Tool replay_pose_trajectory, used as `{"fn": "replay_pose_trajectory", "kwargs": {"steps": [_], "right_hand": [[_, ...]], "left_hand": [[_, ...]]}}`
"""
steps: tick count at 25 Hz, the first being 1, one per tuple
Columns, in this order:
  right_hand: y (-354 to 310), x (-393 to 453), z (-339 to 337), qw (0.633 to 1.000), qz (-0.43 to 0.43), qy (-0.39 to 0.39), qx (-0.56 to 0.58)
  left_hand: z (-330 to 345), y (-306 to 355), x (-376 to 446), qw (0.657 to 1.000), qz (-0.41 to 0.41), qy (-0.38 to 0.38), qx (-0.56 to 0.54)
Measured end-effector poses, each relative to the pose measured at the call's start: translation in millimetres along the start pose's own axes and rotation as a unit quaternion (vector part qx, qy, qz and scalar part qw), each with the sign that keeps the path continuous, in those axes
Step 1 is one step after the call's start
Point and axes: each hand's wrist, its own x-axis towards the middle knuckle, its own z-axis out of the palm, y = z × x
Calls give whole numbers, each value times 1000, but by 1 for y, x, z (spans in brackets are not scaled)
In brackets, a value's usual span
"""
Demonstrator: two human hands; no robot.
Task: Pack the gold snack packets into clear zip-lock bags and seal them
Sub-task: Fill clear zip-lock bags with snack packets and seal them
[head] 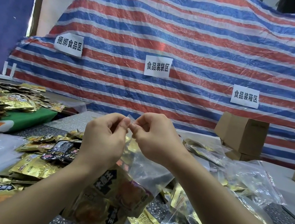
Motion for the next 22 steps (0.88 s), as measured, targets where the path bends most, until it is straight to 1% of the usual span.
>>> {"fn": "replay_pose_trajectory", "kwargs": {"steps": [3,7,12,22], "right_hand": [[3,-6,-5,1000,2,-6,5],[13,-14,-17,999,30,-11,6],[23,-25,-33,999,43,-9,14],[42,-45,-55,998,40,8,-54]], "left_hand": [[3,1,0,1000,-18,12,-2],[9,2,6,999,-35,29,-3],[13,8,11,999,-26,35,-2],[12,9,19,998,-20,52,-10]]}}
